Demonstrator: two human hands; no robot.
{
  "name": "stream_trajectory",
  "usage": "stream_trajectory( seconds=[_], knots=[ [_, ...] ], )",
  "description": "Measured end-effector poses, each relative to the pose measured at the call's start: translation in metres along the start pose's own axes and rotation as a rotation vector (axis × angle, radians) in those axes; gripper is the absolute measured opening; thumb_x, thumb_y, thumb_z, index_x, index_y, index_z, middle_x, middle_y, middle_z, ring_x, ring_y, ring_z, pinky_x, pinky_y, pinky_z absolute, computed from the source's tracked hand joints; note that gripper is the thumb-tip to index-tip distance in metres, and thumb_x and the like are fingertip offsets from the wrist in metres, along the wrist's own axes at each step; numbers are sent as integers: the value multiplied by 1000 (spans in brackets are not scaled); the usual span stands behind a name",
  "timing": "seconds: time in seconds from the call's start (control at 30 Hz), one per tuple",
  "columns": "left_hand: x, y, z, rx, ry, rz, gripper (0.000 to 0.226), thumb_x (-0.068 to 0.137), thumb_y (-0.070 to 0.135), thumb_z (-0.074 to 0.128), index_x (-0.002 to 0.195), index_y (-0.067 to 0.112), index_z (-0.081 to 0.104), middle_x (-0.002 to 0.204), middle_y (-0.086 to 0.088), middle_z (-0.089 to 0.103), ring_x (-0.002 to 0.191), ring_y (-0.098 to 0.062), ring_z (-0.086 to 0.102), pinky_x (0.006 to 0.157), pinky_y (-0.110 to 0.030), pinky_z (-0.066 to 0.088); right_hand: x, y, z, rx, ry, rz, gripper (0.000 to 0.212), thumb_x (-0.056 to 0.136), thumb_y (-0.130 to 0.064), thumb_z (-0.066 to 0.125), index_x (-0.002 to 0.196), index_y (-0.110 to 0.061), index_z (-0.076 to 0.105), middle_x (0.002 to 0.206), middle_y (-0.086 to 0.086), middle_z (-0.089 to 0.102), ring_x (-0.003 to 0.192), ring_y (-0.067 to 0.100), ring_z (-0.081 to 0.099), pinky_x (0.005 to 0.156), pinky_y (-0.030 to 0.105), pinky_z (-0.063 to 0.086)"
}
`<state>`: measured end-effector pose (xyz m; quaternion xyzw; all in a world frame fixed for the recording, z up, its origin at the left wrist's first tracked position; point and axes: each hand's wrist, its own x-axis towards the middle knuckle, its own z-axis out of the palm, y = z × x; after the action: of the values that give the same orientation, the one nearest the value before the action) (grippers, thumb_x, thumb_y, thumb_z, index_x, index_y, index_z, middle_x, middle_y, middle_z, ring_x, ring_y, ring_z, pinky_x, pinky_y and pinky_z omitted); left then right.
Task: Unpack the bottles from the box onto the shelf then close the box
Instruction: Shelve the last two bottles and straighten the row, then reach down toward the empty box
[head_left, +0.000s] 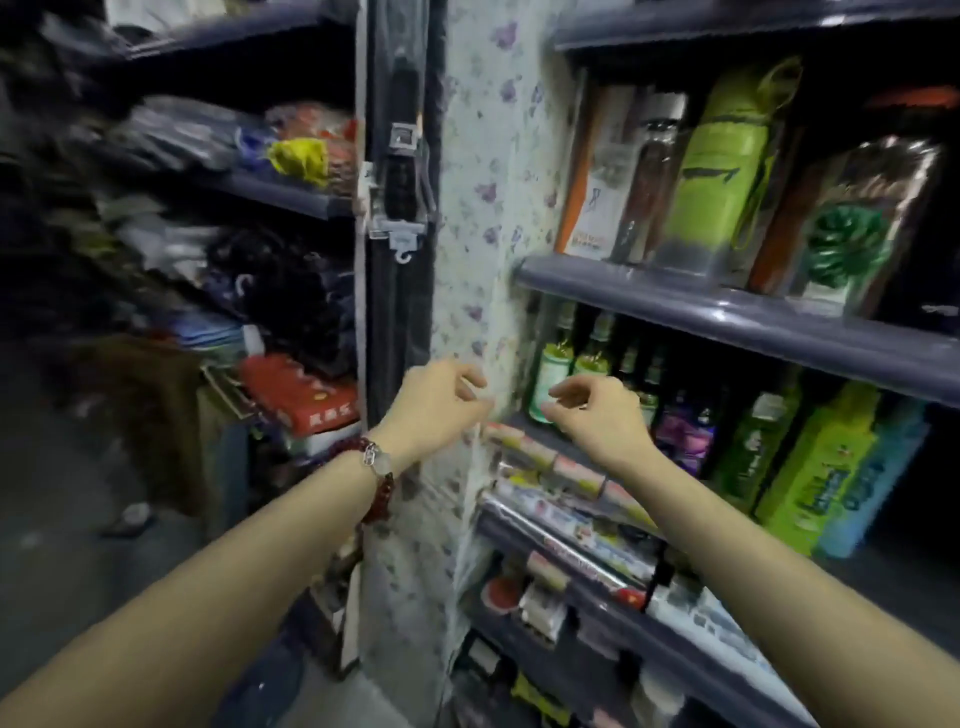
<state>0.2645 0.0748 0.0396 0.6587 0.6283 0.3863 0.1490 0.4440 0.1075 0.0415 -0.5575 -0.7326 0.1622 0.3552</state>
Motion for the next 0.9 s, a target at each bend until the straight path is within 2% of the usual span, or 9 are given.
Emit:
stream_trajectory(
  seconds=[0.13,0.27,0.33,0.4,0.47,0.57,0.7,0.9],
  knots=[
    [-22,-62,-19,101,38,-157,25,85,26,66,105,11,67,94,-6,73,90,-18,68,76,-23,47,13,-11,82,57,-197,-53,23,80,-23,70,98,-10,70,90,8,71,92,23,66,81,29,49],
    [-53,-128,-21,194,102,-341,26,84,25,65,105,10,67,99,-8,72,95,-22,66,85,-31,51,14,-14,168,43,-454,-150,22,82,-23,70,99,-10,69,92,6,70,92,18,64,72,19,37],
    [-71,-161,-16,227,133,-446,26,83,23,65,105,8,68,100,-11,72,96,-25,66,84,-33,51,9,-11,211,42,-580,-187,22,81,-24,71,98,-9,69,94,8,71,95,21,66,74,21,39],
    [-91,-191,-7,270,141,-538,25,83,22,64,103,6,67,100,-12,72,97,-27,65,80,-28,49,-1,-5,250,30,-677,-215,23,82,-23,70,99,-7,69,98,10,72,98,23,65,76,22,40],
    [-112,-220,4,310,139,-625,22,83,21,63,100,7,66,98,-11,72,96,-27,65,76,-28,46,-15,4,285,3,-754,-235,25,82,-22,69,102,-7,69,101,10,72,99,23,65,76,21,39],
    [-144,-266,22,334,115,-739,23,83,16,61,104,7,66,103,-14,70,100,-31,64,83,-32,47,-40,22,338,-35,-851,-254,23,81,-19,69,99,-6,70,100,11,72,99,24,65,76,22,40],
    [-184,-325,52,346,54,-861,26,86,19,60,109,9,63,110,-13,68,106,-30,61,85,-29,41,-74,56,407,-101,-972,-244,23,81,-19,69,99,-5,69,101,12,72,101,26,64,82,26,43],
    [-251,-419,112,345,9,-995,32,86,26,61,114,11,61,113,-13,65,107,-28,58,89,-33,46,-130,128,510,-182,-1081,-203,25,81,-22,68,103,-9,68,101,12,70,100,28,63,82,26,44]
  ],
)
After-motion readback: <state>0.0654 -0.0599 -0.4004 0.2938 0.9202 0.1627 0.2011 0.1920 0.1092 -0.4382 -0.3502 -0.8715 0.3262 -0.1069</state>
